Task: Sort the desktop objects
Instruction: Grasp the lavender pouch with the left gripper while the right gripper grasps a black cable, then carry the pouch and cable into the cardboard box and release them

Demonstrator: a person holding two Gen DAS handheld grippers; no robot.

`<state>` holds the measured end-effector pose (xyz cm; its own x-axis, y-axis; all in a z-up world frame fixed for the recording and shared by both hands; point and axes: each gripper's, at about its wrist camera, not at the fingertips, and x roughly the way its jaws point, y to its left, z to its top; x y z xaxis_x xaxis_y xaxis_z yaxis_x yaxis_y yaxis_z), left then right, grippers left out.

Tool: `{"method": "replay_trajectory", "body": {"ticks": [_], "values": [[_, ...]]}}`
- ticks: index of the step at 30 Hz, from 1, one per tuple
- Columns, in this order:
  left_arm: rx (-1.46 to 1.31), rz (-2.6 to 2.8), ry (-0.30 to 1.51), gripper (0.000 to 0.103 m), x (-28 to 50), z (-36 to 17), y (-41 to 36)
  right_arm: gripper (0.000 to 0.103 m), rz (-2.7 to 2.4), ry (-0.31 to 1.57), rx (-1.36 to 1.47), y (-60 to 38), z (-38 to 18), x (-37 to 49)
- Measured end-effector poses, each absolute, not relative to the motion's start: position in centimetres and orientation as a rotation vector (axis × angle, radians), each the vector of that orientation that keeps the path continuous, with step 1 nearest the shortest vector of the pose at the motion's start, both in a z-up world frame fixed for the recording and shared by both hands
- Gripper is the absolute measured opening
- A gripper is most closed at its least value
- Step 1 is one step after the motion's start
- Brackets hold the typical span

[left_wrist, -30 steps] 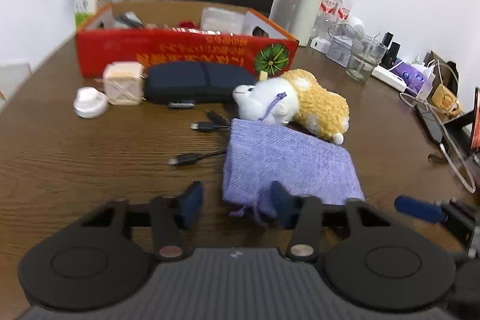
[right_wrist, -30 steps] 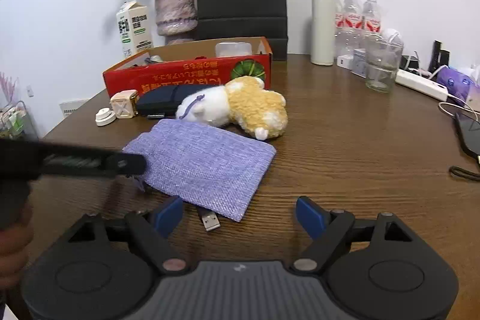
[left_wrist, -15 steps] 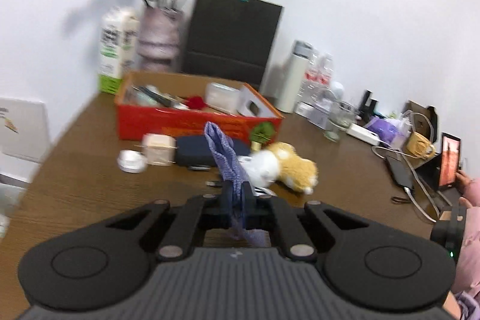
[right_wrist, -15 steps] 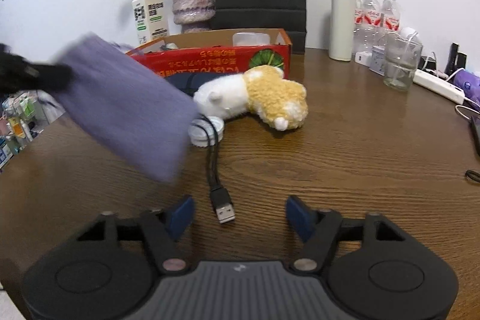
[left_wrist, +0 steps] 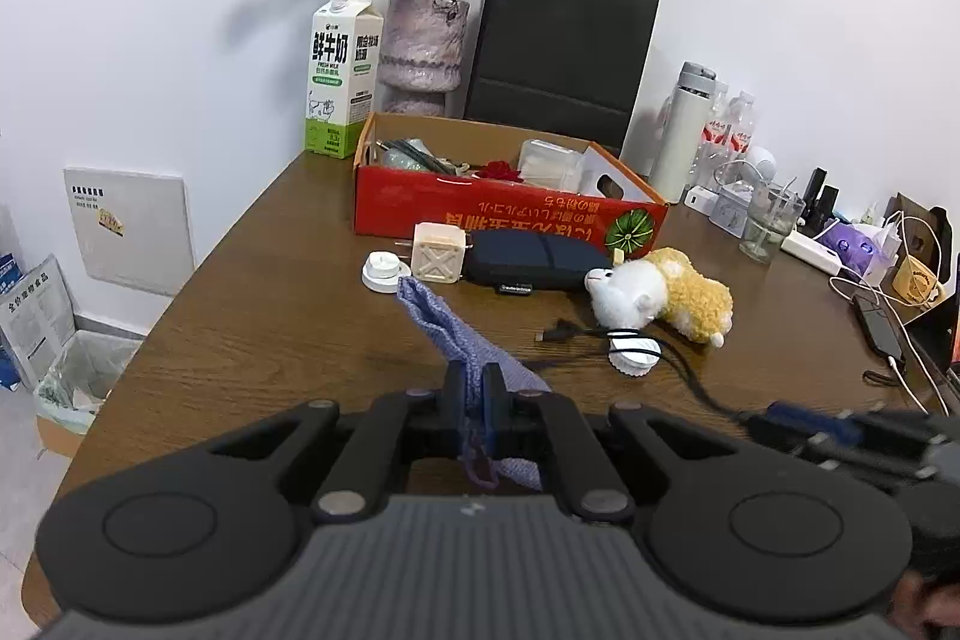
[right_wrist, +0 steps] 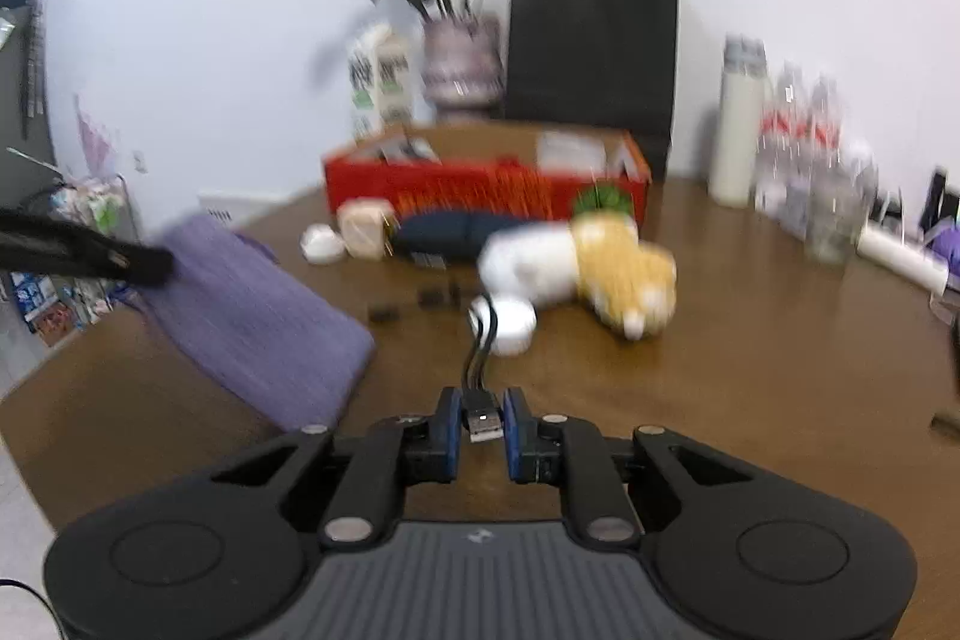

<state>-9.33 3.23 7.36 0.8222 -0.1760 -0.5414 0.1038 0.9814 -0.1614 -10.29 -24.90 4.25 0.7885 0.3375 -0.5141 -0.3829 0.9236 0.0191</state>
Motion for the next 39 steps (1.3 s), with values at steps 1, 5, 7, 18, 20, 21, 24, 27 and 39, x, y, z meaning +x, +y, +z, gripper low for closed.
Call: {"method": "replay_trajectory", "body": {"ticks": [1,5,7,18,20,21,24,27,39], "values": [[-0.124,-0.154,0.587,0.007,-9.4,7.3,3.2,0.013,0.392,0.518,-0.08,-25.0,4.9,-10.6],[-0.113,-0.152,0.623,0.007,-9.1,5.9,2.9,0.014,0.408,0.578,-0.152,-24.3,5.1,-10.5],[-0.115,-0.149,0.648,0.007,-9.1,5.1,3.1,0.015,0.407,0.637,-0.179,-23.9,3.6,-10.2],[-0.109,-0.145,0.692,0.007,-8.4,3.2,3.4,0.054,0.387,0.625,-0.195,-21.5,1.0,-6.0],[-0.109,-0.138,0.699,0.007,-8.2,3.1,3.6,0.051,0.397,0.635,-0.155,-21.5,1.0,-4.2],[-0.109,-0.134,0.703,0.007,-8.0,3.0,3.6,0.049,0.411,0.644,-0.138,-21.4,1.0,-3.3],[-0.105,-0.131,0.701,0.007,-7.9,3.0,3.7,0.007,0.444,0.684,-0.108,-20.8,0.3,-1.6],[-0.095,-0.135,0.69,0.007,-8.0,3.4,3.6,0.002,0.43,0.679,-0.123,-20.2,0.4,-1.7],[-0.058,-0.247,0.412,0.005,-5.6,12.8,2.6,0.002,0.471,0.399,-0.108,-21.3,11.0,-4.8]]}}
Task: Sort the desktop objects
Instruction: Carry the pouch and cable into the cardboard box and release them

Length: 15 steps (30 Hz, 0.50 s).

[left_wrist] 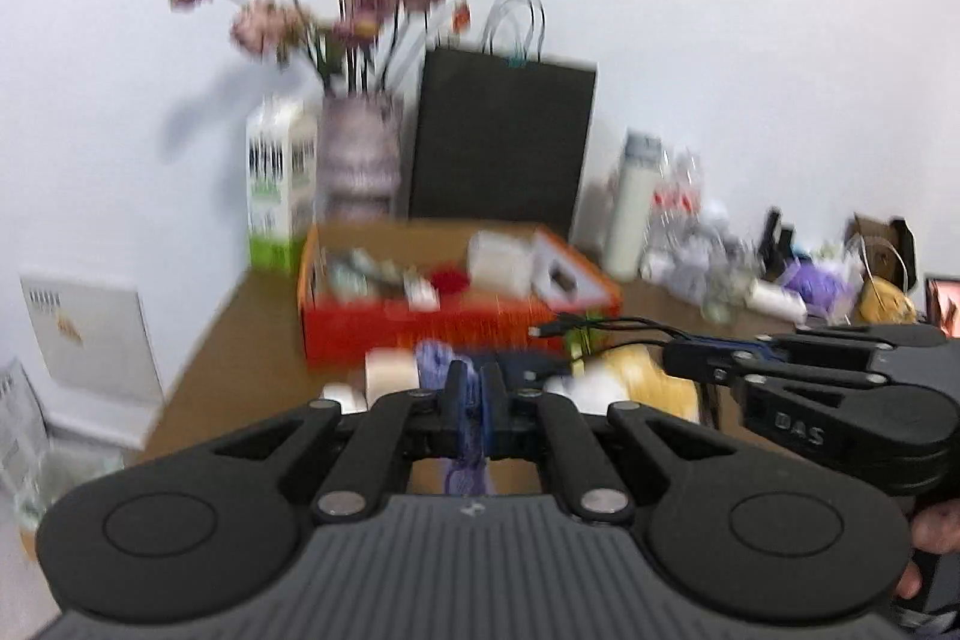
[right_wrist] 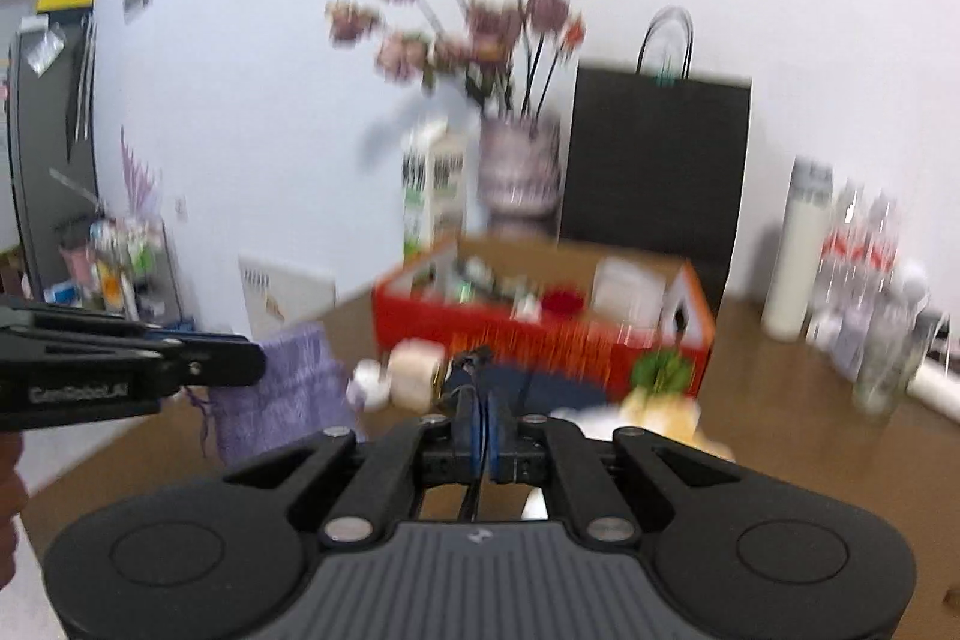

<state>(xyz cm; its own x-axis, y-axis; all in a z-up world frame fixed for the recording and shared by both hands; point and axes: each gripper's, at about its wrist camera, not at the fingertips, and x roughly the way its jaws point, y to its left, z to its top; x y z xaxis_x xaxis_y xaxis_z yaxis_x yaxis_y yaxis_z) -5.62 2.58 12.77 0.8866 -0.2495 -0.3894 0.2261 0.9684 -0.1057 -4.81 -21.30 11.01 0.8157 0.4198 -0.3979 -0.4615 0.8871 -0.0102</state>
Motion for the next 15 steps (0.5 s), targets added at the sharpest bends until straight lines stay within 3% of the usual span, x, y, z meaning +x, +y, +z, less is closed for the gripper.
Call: {"method": "replay_trajectory", "body": {"ticks": [8,15], "values": [[-0.012,-0.29,0.316,0.005,1.8,19.1,0.6,0.002,0.443,0.331,-0.051,-23.3,16.7,2.7],[-0.035,-0.34,0.363,0.005,12.9,22.7,-1.0,0.002,0.448,0.392,0.002,-22.3,18.0,13.9]]}}
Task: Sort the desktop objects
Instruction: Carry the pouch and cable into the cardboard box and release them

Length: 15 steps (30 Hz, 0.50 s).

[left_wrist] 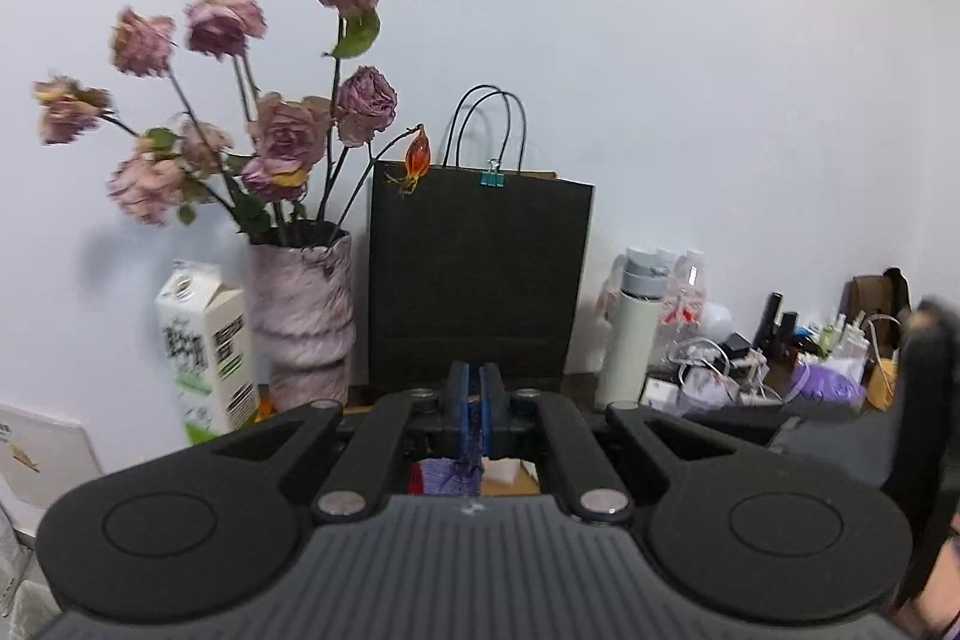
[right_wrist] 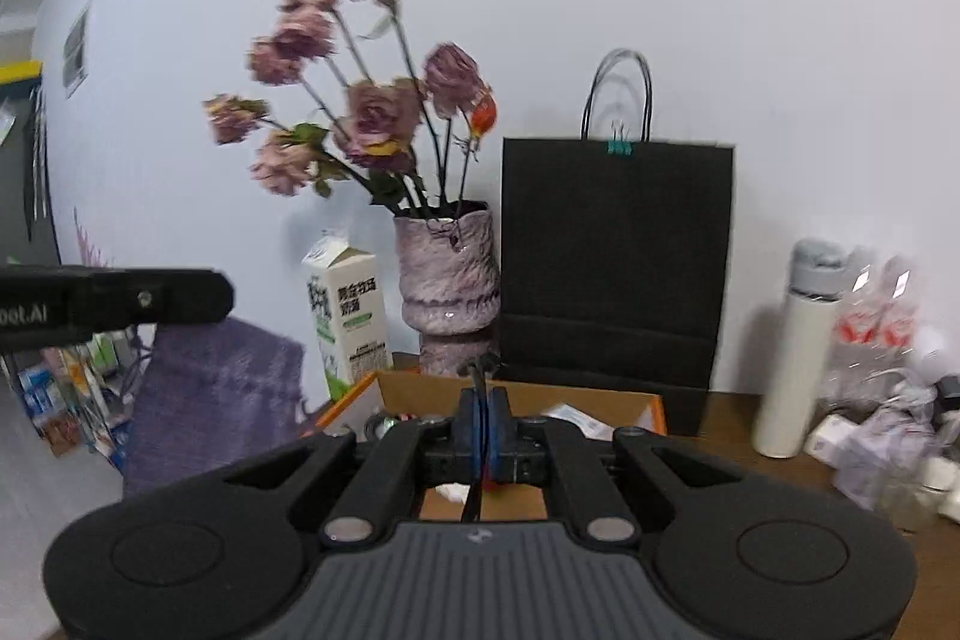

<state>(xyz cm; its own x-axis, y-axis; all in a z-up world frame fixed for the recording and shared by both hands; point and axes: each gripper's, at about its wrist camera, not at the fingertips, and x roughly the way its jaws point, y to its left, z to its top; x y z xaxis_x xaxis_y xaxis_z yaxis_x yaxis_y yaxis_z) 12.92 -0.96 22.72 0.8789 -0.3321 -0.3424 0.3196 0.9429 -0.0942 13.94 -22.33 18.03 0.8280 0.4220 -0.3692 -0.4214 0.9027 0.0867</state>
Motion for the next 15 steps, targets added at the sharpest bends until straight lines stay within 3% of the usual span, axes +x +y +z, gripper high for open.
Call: {"method": "replay_trajectory", "body": {"ticks": [4,10,13,15], "values": [[0.028,-0.419,0.435,0.006,20.5,20.4,-2.9,0.002,0.46,0.455,0.017,-20.6,16.5,20.6],[0.248,-0.194,0.726,0.006,34.0,9.7,-5.2,0.002,0.431,0.649,0.068,-18.6,10.3,29.3],[0.259,-0.137,0.807,0.013,36.2,6.9,-4.8,0.002,0.379,0.72,0.057,-17.9,7.2,31.8],[0.229,-0.141,0.82,0.03,36.2,6.2,-4.1,0.007,0.34,0.768,0.04,-17.7,5.7,32.7]]}}
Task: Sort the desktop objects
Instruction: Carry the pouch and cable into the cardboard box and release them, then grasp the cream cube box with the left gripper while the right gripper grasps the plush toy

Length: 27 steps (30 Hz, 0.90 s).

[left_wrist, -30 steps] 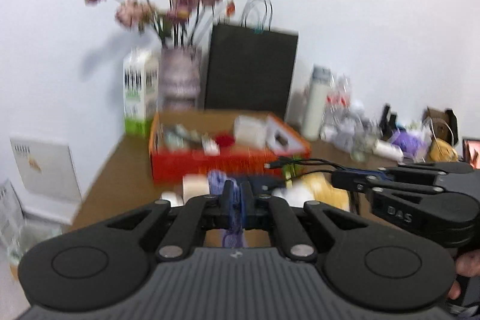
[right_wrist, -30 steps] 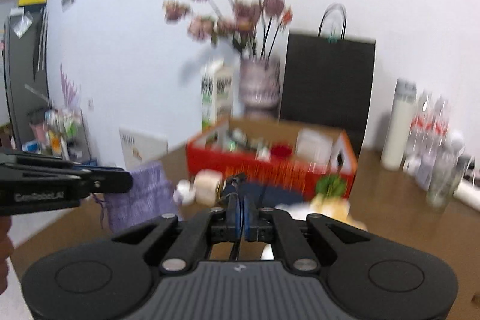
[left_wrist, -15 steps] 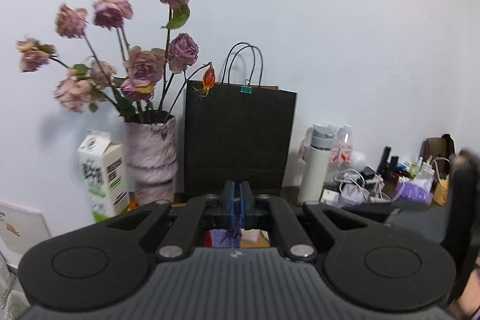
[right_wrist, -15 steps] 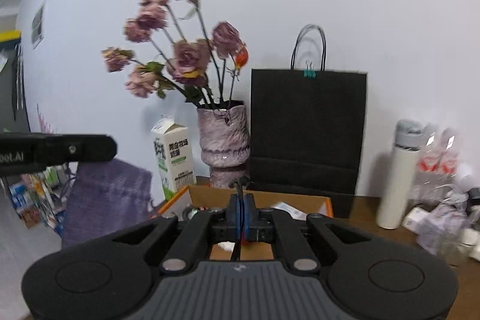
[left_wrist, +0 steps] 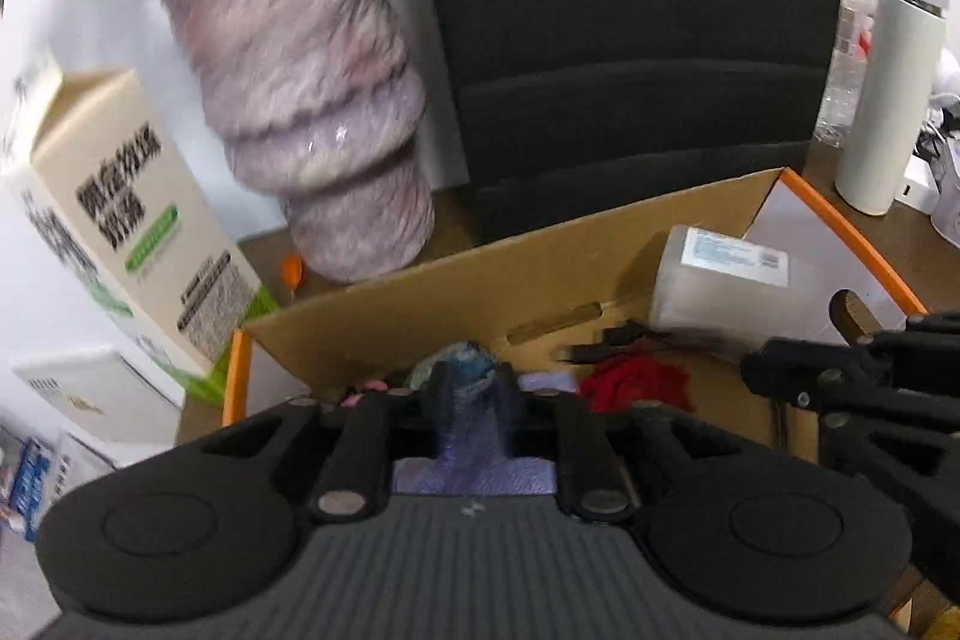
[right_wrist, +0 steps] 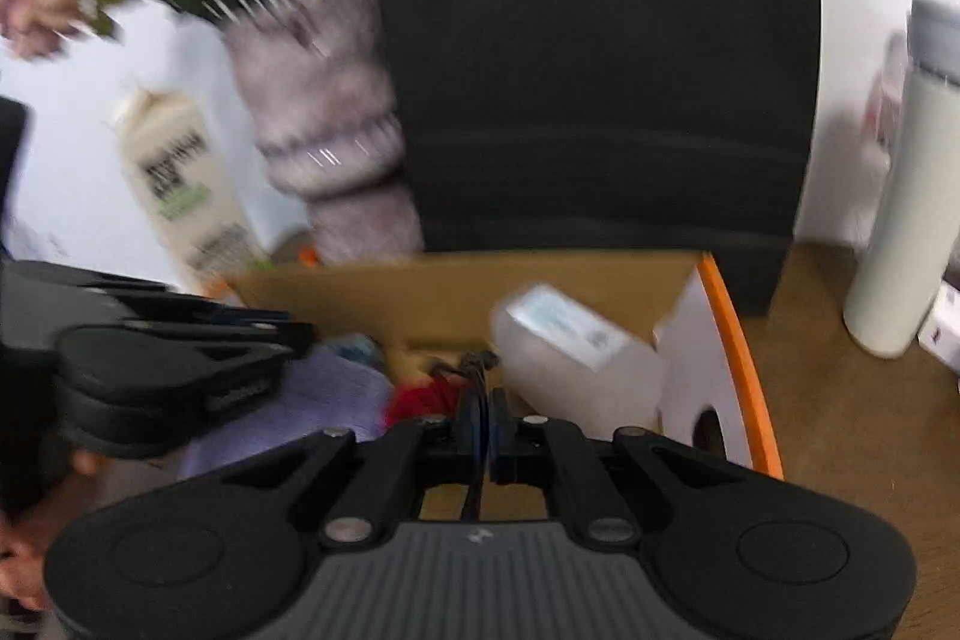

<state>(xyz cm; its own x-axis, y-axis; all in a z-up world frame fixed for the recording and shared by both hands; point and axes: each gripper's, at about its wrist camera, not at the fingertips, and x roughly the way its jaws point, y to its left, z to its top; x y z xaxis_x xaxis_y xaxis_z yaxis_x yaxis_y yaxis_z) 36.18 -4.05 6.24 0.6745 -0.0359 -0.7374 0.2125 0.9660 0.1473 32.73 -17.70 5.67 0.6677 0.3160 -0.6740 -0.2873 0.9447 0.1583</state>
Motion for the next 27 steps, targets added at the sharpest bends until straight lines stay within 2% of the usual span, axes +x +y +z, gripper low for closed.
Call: {"method": "replay_trajectory", "body": {"ticks": [1,2,3,4,6,11,15,20,27], "values": [[0.218,-0.144,0.817,0.038,36.1,6.4,-3.7,0.008,0.323,0.8,0.018,-17.4,5.1,33.1],[0.212,-0.138,0.815,0.057,35.9,6.7,-3.3,0.01,0.319,0.836,-0.005,-17.2,4.5,33.3],[0.21,-0.127,0.814,0.065,35.6,7.1,-3.1,0.013,0.331,0.871,-0.027,-16.8,4.0,33.5],[0.208,-0.118,0.811,0.067,35.3,7.7,-2.7,0.018,0.331,0.882,-0.037,-17.0,3.6,33.1],[0.188,-0.101,0.817,0.082,34.8,9.1,-2.1,0.033,0.311,0.87,-0.049,-17.0,4.2,32.4],[0.139,-0.028,0.799,0.101,31.8,12.7,-1.0,0.053,0.294,0.794,-0.052,-18.2,8.8,30.1],[0.099,-0.03,0.828,0.103,28.4,13.8,-0.4,0.077,0.274,0.744,-0.118,-18.4,12.4,27.3],[0.06,-0.004,0.856,0.103,23.2,12.4,0.0,0.08,0.273,0.724,-0.118,-19.1,14.2,23.4],[-0.015,0.028,0.817,0.103,15.8,10.6,1.0,0.08,0.313,0.73,-0.08,-20.3,12.4,17.3]]}}
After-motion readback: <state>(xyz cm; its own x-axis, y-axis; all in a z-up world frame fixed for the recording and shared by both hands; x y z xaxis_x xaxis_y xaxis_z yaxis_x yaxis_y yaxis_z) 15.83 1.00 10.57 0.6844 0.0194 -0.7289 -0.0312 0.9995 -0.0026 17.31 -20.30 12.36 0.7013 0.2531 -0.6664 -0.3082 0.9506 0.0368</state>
